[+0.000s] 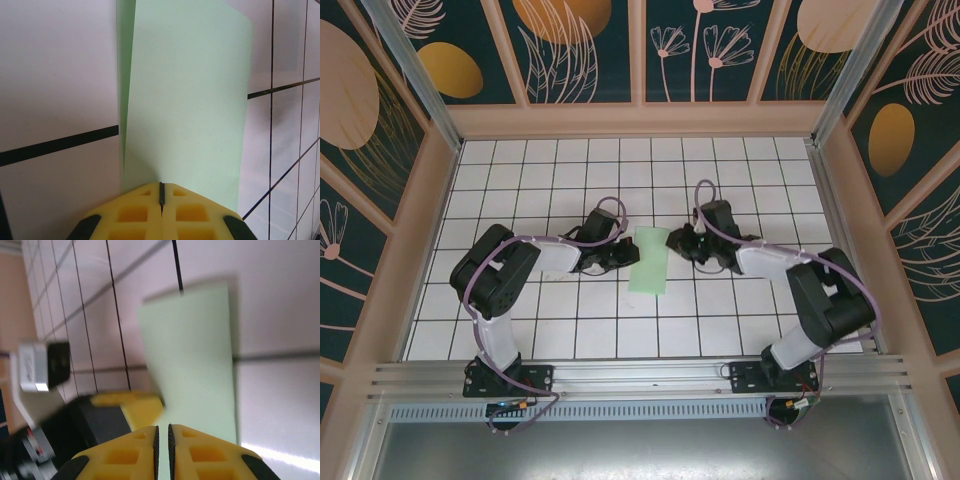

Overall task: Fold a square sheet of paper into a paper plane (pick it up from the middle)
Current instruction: Fold the square sheet of paper in half at the center of the table.

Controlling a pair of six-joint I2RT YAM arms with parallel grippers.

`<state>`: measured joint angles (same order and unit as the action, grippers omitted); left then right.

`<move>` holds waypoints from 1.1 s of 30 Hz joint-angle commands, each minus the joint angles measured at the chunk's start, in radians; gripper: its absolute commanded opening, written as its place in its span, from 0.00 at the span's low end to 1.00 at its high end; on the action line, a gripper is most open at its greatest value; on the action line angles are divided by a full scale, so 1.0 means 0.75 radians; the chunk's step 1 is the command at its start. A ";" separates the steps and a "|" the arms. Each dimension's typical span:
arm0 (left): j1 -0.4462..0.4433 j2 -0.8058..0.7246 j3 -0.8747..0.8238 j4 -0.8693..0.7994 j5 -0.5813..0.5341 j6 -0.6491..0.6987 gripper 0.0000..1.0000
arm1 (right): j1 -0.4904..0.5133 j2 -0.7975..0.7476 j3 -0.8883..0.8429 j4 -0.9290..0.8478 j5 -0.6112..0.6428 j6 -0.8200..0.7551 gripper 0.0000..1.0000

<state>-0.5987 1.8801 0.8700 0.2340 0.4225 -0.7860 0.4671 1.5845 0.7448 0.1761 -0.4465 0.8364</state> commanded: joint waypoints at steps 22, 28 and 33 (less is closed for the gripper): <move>-0.009 0.019 -0.016 -0.195 -0.031 0.040 0.00 | -0.064 0.326 0.319 -0.112 -0.057 -0.150 0.16; -0.008 0.010 -0.013 -0.197 -0.024 0.040 0.00 | -0.084 0.411 0.411 -0.112 -0.091 -0.154 0.16; -0.007 0.010 -0.010 -0.198 -0.021 0.034 0.00 | -0.093 0.503 0.448 -0.117 -0.085 -0.145 0.16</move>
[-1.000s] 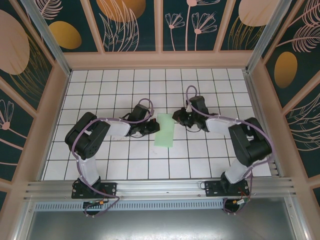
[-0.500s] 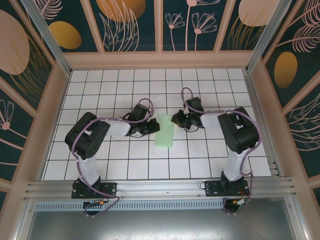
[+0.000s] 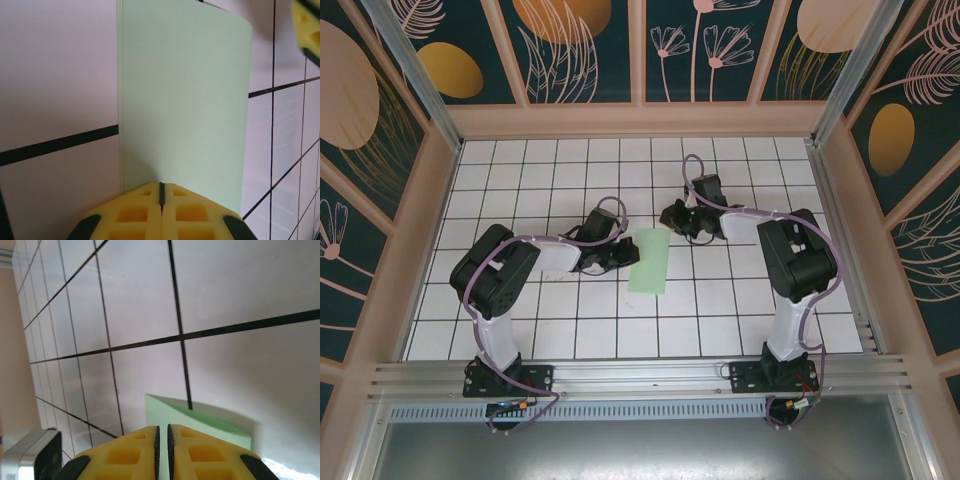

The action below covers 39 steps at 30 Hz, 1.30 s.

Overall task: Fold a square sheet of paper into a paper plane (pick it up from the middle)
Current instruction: Fold the square sheet of paper in half at the center of the table.

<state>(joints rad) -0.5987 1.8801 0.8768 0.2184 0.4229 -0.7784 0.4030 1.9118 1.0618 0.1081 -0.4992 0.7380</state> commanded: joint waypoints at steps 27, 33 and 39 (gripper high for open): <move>0.106 -0.338 -0.079 -0.141 0.109 -0.001 0.38 | 0.091 -0.369 -0.253 -0.097 0.117 -0.060 0.39; 0.162 -0.256 -0.017 -0.141 0.208 0.024 0.43 | 0.185 -0.437 -0.447 0.033 0.112 0.089 0.41; 0.168 -0.170 0.011 -0.122 0.228 0.002 0.46 | 0.239 -0.444 -0.513 0.048 0.137 0.123 0.41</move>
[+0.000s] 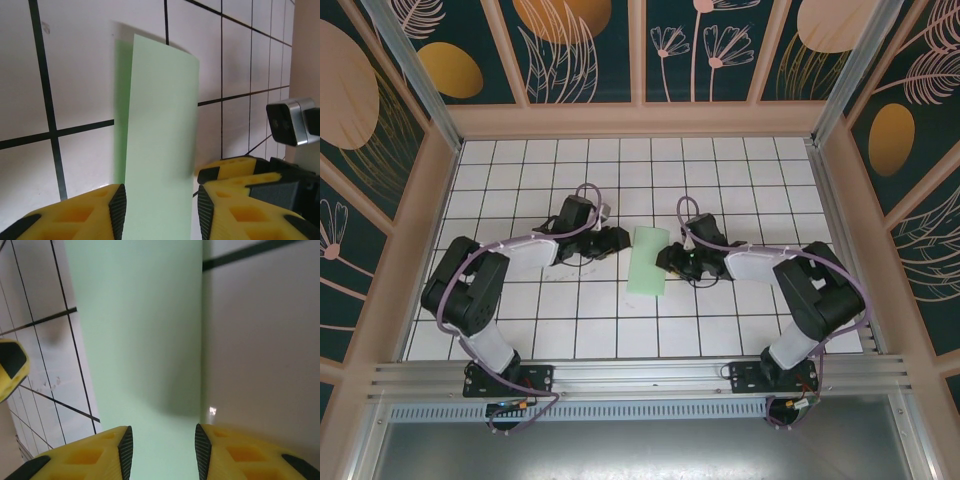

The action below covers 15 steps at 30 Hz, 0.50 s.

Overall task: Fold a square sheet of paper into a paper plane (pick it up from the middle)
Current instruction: Fold the square sheet of paper in half at the center of the table, then fold the triangle a second time at the center of the table.

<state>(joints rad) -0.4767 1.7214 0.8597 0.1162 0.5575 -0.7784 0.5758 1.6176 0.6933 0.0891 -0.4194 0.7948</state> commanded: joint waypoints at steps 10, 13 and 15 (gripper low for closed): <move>0.006 0.107 0.037 0.057 0.092 -0.025 0.50 | 0.007 -0.010 -0.030 0.076 0.029 0.036 0.33; 0.006 0.122 0.038 0.057 0.097 -0.025 0.50 | 0.008 0.004 -0.030 0.059 0.040 0.033 0.32; 0.005 0.132 0.042 0.065 0.110 -0.028 0.50 | 0.006 0.005 -0.039 0.062 0.044 0.035 0.32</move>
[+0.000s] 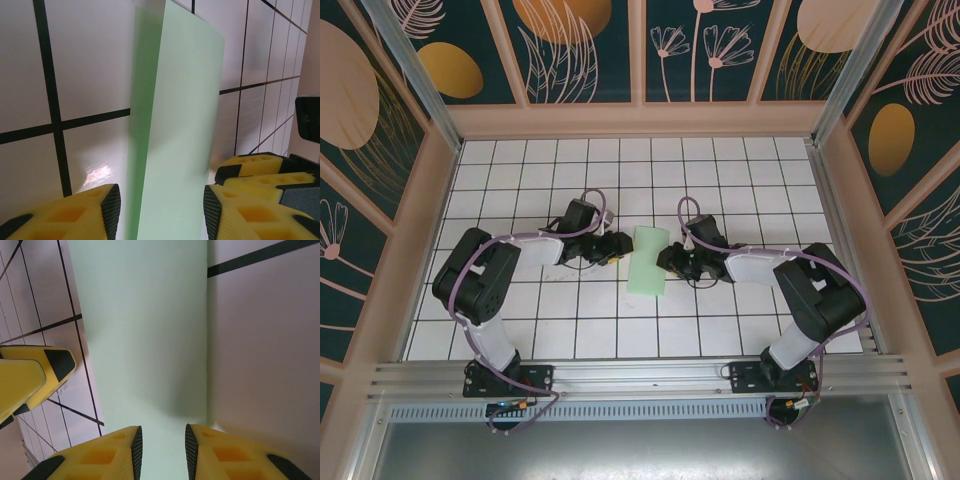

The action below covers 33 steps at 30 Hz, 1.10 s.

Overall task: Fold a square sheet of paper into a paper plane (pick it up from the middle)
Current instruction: Fold the triangle a second time at the center of the table.

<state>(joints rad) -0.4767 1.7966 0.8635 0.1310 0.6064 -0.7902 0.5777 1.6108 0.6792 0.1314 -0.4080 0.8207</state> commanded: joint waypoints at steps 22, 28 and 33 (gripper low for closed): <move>-0.004 0.080 0.046 0.094 0.146 -0.012 0.48 | 0.003 0.073 -0.040 -0.001 0.044 0.000 0.28; -0.022 0.095 0.063 0.116 0.193 -0.018 0.46 | 0.005 0.076 -0.046 0.005 0.043 0.001 0.28; -0.043 0.121 0.077 0.156 0.258 -0.029 0.40 | 0.004 0.089 -0.049 0.015 0.040 0.000 0.28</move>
<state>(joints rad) -0.4988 1.8622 0.8959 0.2077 0.7448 -0.8040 0.5777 1.6463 0.6708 0.1322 -0.3908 0.8211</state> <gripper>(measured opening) 0.408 0.276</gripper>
